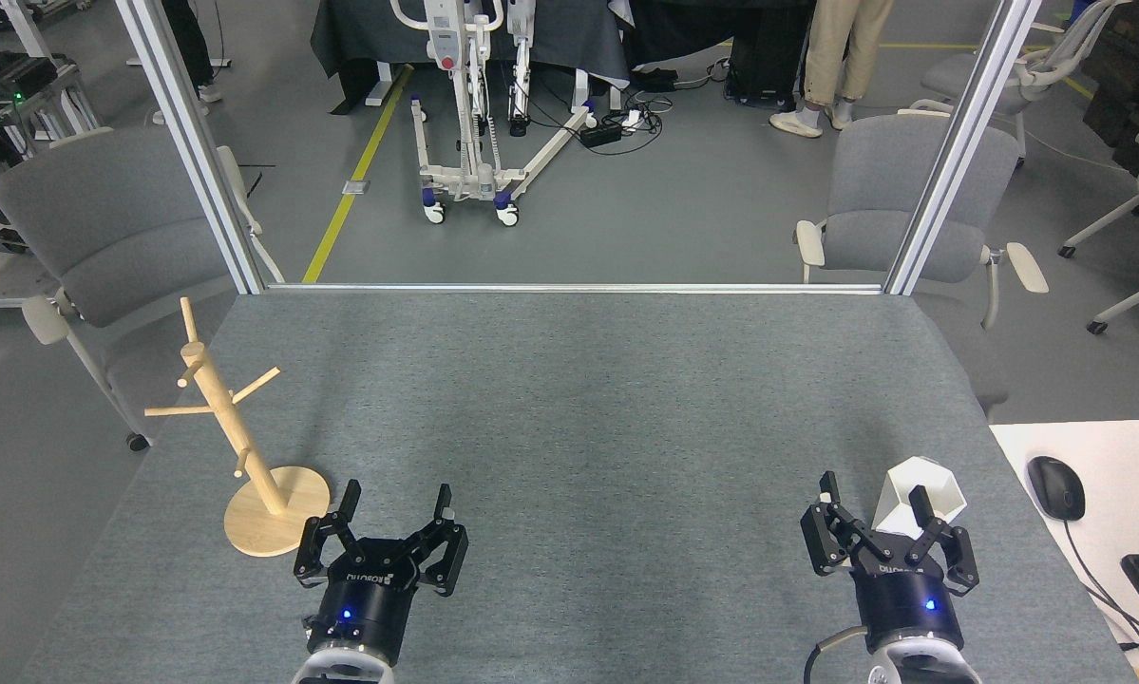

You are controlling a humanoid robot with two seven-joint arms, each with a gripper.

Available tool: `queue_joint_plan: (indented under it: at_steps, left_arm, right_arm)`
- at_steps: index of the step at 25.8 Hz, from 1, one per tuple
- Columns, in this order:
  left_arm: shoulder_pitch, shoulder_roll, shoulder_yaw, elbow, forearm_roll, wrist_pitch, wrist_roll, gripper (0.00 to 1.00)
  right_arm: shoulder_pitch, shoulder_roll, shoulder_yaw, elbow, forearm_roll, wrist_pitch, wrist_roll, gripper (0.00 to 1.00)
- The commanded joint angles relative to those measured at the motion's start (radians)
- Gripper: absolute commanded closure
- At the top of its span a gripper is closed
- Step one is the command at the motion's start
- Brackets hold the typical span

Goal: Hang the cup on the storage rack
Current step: 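Move the right gripper toward the white hexagonal cup at the table edge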

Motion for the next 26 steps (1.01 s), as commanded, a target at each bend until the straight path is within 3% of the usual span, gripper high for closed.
queue_joint_plan:
  at_steps: [1, 12, 18, 26]
  left_arm:
    - [0.005, -0.005, 0.0, 0.001, -0.001, 0.008, 0.002, 0.01]
    - [0.001, -0.009, -0.002, -0.033, 0.005, 0.013, -0.004, 0.0]
    - [0.005, -0.008, -0.005, -0.051, 0.005, 0.01, -0.009, 0.0]
    - [0.007, -0.006, -0.025, -0.048, 0.003, 0.005, -0.009, 0.01]
  right_arm:
    - [-0.001, 0.001, 0.0, 0.0, 0.0, -0.001, 0.001, 0.01]
    - [-0.003, -0.007, -0.011, 0.0, 0.003, 0.033, 0.001, 0.01]
    - [-0.003, -0.025, -0.037, 0.012, 0.006, 0.217, 0.007, 0.01]
    - [-0.001, -0.079, -0.064, 0.129, 0.002, 0.236, 0.009, 0.01]
